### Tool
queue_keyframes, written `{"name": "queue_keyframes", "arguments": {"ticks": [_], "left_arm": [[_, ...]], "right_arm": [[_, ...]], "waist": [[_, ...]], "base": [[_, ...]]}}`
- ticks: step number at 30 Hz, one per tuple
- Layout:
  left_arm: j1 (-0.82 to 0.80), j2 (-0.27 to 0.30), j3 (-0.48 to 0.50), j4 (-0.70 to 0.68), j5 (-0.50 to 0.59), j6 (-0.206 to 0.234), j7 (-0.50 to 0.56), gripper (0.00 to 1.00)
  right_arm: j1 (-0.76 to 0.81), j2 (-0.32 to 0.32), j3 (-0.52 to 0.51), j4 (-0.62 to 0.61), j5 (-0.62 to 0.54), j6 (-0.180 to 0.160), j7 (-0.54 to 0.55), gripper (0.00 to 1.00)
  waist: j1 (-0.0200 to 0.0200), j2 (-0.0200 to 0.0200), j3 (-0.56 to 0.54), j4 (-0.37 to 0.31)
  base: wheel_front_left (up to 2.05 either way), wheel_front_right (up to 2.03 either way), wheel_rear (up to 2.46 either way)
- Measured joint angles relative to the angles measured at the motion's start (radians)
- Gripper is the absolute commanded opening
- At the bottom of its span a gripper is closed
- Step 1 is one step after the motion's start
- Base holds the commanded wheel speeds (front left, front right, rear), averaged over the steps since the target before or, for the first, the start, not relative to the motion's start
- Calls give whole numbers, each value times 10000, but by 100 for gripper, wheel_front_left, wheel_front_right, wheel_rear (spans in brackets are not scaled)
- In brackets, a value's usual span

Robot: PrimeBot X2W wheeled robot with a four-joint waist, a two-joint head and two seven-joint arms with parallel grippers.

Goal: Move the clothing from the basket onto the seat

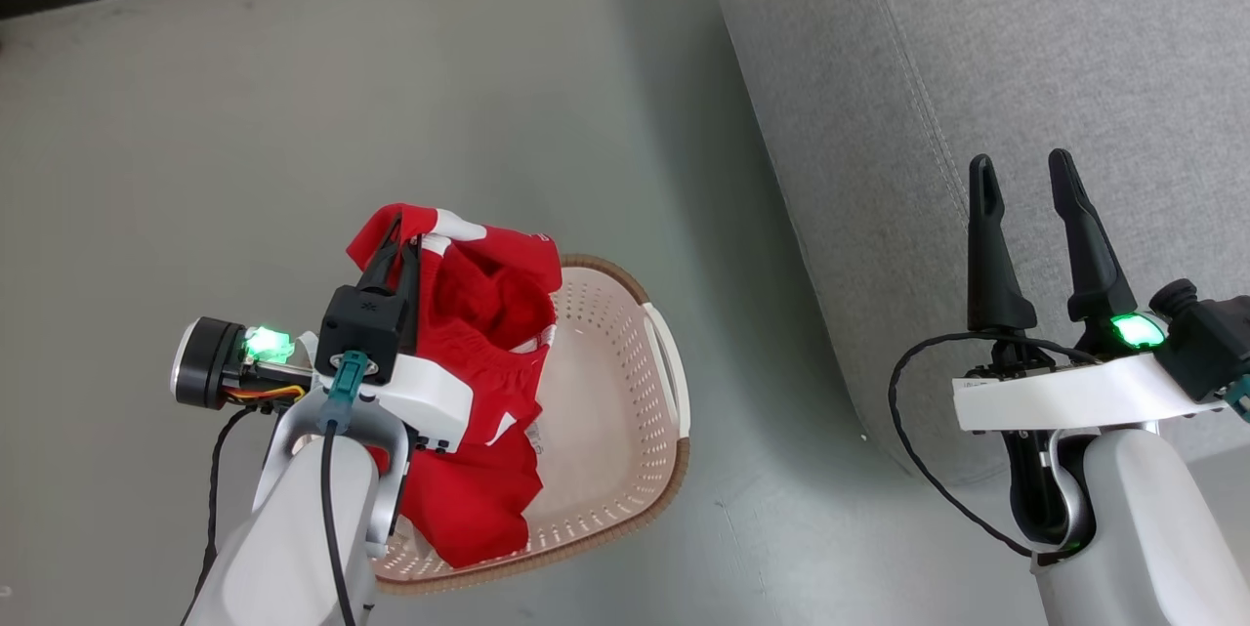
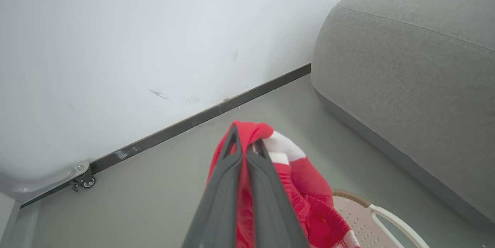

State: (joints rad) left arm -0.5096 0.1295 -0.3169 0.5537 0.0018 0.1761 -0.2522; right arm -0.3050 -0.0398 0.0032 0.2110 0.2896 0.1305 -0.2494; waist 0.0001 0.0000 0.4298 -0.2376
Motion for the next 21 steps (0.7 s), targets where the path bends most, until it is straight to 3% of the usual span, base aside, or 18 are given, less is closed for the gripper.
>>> {"name": "queue_keyframes", "arguments": {"ticks": [21], "left_arm": [[358, 50, -4, -2173, -111, -6, -4, 0]], "right_arm": [[616, -33, 284, 357, -616, 0, 0, 100]], "waist": [[-1, 0, -1659, 749]], "base": [[0, 0, 0]]}}
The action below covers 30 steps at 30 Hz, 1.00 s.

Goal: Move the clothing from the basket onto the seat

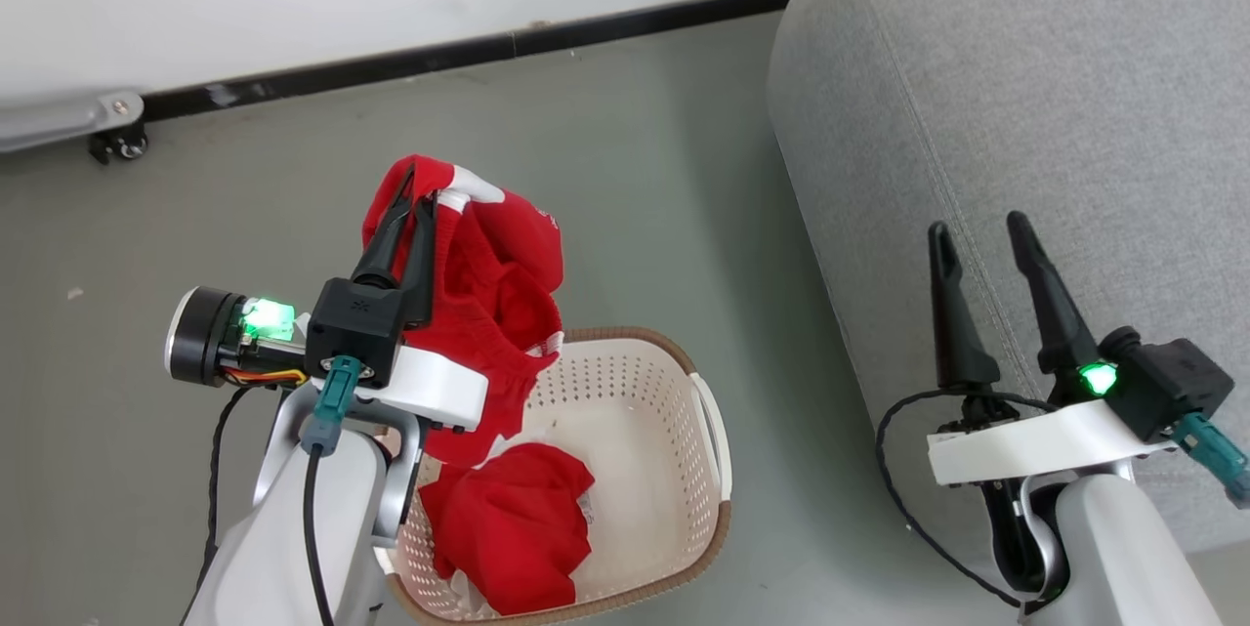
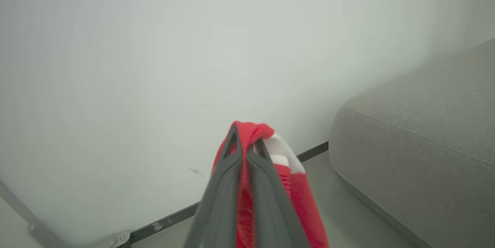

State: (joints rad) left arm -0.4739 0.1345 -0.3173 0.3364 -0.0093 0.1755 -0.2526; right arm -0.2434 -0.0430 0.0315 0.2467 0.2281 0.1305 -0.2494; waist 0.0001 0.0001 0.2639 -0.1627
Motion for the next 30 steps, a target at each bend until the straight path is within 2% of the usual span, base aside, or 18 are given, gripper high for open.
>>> {"name": "queue_keyframes", "arguments": {"ticks": [15, 30], "left_arm": [[-17, -150, -343, -612, -98, -345, -2, 0], [-59, -424, -769, -784, -169, -639, -27, 0]], "right_arm": [[456, -40, 849, 548, -589, 0, 0, 100], [782, -826, 2765, 1026, -807, 2, 132, 100]], "waist": [[0, 0, -1149, 391], [0, 0, -1938, 635]], "base": [[0, 0, 0], [0, 0, 0]]}}
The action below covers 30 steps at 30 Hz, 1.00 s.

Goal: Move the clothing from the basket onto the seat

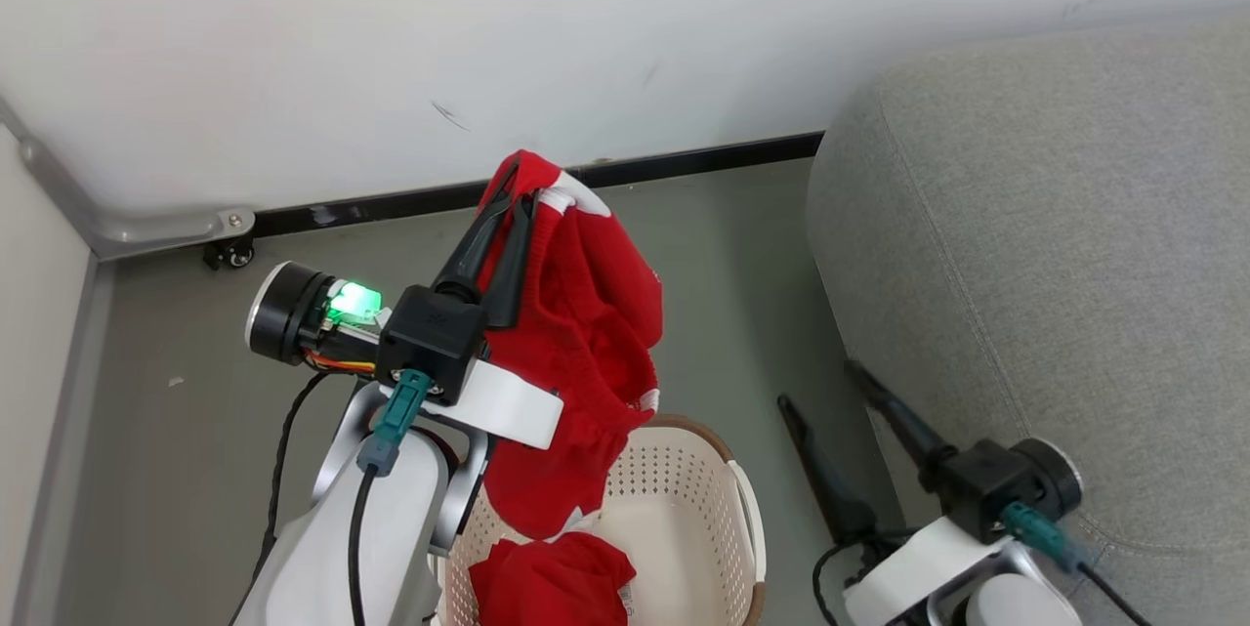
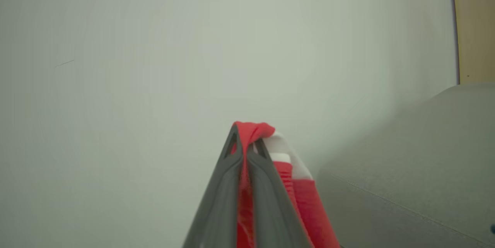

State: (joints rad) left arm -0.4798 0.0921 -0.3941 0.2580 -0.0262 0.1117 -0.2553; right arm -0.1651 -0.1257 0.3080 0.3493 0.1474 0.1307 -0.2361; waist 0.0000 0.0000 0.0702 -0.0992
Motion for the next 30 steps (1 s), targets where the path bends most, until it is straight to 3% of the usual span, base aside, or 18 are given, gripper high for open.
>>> {"name": "queue_keyframes", "arguments": {"ticks": [13, 30], "left_arm": [[-720, -111, -464, -27, 10, -382, -2, 0], [-1196, -343, -901, 301, -77, -606, 42, 0]], "right_arm": [[-24, -491, 1958, 174, 399, 0, 470, 100], [-646, -982, 3181, -178, 777, 0, 437, 100]], "waist": [[0, 0, -463, 232], [0, 0, -647, 283]], "base": [[0, 0, 0], [0, 0, 0]]}}
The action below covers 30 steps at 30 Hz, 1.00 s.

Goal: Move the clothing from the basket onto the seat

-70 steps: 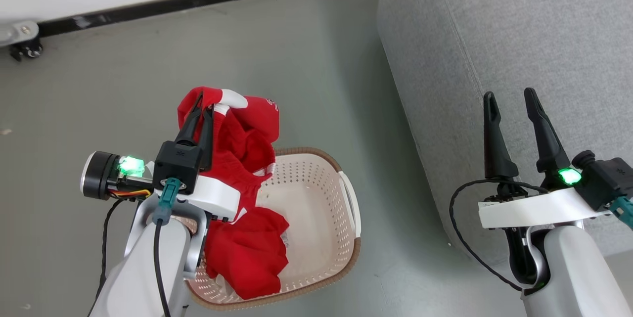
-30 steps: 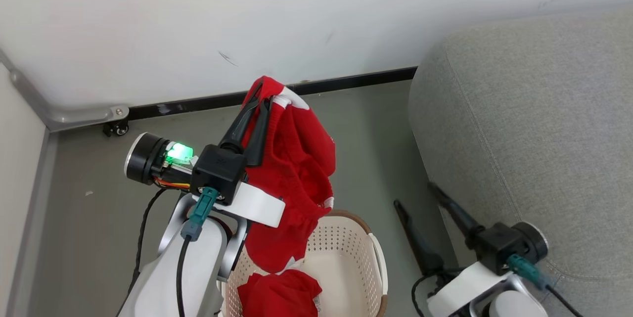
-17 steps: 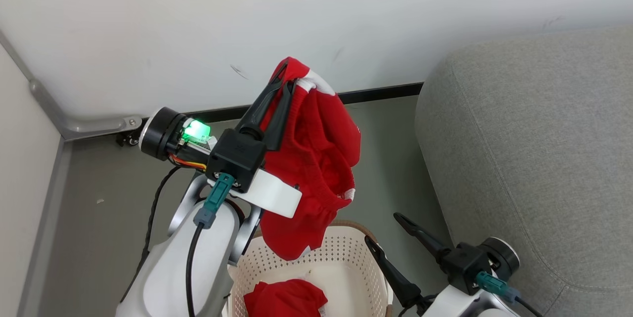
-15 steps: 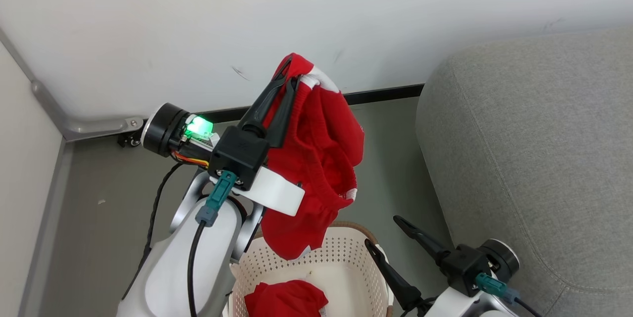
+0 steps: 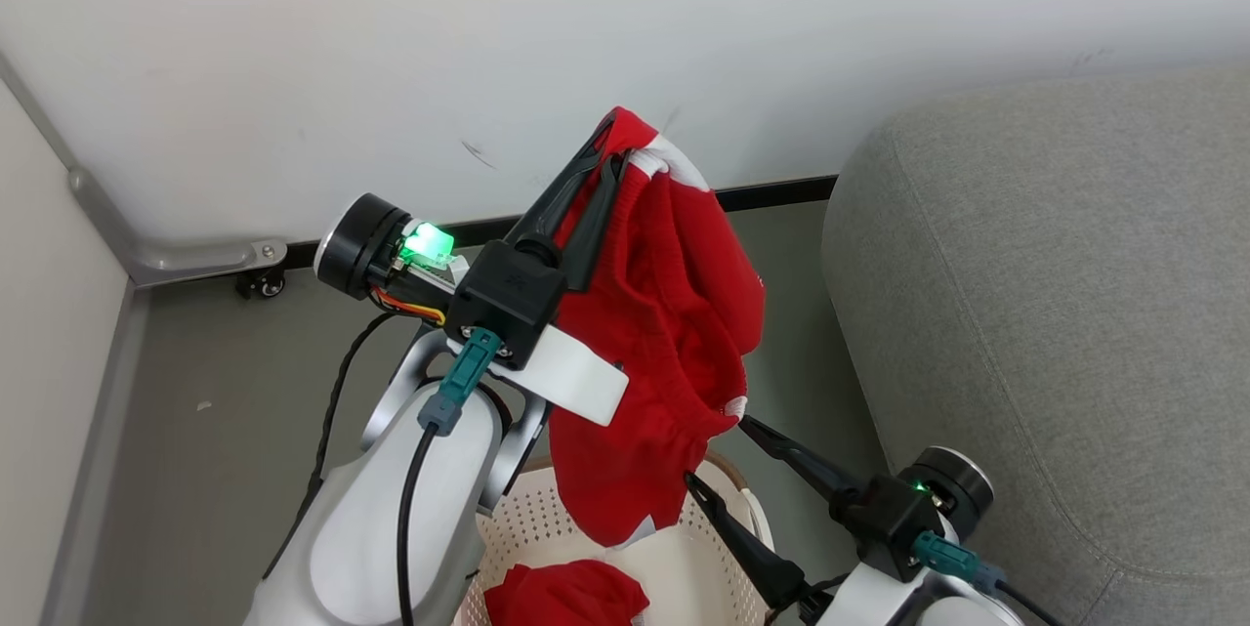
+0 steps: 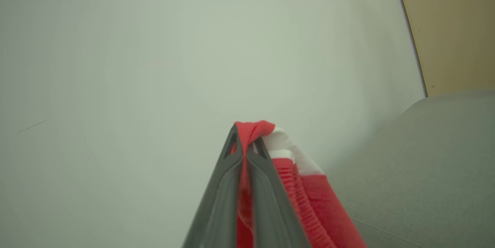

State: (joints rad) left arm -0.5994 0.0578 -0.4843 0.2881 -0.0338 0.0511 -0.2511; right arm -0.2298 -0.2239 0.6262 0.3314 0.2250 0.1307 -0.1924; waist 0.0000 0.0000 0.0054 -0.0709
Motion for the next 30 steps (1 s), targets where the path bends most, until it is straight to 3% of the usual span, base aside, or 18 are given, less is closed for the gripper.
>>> {"name": "queue_keyframes", "arguments": {"ticks": [30], "left_arm": [[47, -102, -702, 543, -345, -79, 102, 0]], "right_arm": [[-637, -541, 1060, 12, 485, 0, 65, 100]], "waist": [[0, 0, -151, 265]], "base": [[0, 0, 0]]}}
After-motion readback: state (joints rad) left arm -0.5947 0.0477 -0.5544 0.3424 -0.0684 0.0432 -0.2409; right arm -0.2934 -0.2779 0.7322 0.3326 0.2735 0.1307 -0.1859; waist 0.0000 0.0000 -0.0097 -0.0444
